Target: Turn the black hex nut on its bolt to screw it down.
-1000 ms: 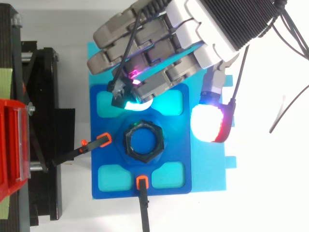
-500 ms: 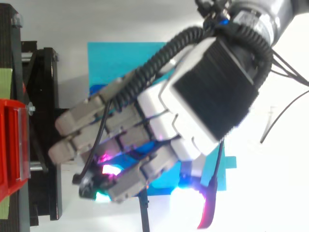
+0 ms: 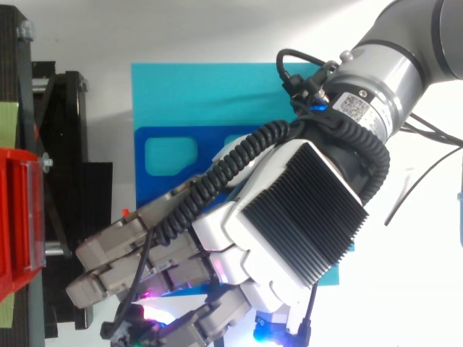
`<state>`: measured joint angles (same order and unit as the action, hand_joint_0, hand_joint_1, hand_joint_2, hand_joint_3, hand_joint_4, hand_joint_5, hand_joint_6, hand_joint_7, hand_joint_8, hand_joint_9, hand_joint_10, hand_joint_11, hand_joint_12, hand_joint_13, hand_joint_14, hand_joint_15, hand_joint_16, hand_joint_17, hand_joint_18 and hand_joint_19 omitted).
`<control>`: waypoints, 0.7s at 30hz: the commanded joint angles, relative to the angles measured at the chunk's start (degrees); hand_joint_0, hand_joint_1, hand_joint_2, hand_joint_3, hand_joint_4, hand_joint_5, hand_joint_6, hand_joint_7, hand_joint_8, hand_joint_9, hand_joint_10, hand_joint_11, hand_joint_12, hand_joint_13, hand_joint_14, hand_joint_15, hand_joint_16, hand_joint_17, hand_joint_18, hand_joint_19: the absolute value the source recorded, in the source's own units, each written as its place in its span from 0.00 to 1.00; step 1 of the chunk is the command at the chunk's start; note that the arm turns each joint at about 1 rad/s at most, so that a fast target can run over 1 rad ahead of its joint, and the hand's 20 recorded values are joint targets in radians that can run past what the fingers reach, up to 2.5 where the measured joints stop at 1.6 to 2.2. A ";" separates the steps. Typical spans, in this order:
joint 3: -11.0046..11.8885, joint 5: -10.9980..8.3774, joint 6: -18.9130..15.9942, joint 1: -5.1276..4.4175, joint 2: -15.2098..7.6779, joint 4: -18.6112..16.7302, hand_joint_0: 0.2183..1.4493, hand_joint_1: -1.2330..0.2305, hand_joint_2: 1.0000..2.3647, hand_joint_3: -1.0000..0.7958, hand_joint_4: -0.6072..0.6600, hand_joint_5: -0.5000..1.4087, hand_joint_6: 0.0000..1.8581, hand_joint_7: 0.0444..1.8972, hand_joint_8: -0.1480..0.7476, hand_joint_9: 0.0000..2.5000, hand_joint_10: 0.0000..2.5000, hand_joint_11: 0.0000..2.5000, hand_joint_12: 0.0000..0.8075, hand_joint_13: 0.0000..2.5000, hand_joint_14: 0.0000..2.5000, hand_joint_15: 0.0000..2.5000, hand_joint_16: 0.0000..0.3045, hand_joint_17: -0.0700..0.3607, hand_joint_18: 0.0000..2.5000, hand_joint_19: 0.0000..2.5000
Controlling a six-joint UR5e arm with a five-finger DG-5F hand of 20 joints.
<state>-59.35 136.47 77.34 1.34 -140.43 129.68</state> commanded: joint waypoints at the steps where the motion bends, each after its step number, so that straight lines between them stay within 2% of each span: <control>1: -0.33 -0.06 0.71 -0.10 -0.02 0.13 0.23 0.75 0.00 0.28 0.62 0.24 0.27 0.69 0.50 0.40 0.00 0.09 0.45 0.27 0.00 0.06 0.17 0.43 0.24 0.11; 11: -0.68 0.03 1.15 0.95 -0.02 0.22 0.24 0.75 0.00 0.28 0.60 0.24 0.27 0.69 0.50 0.41 0.00 0.09 0.45 0.27 0.00 0.06 0.16 0.42 0.24 0.10; 21: -1.12 0.11 2.73 1.57 -0.10 0.13 0.24 0.74 0.00 0.28 0.60 0.24 0.27 0.69 0.49 0.41 0.00 0.09 0.44 0.27 0.00 0.06 0.16 0.42 0.24 0.11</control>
<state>-60.45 136.60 79.55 2.69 -140.47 129.69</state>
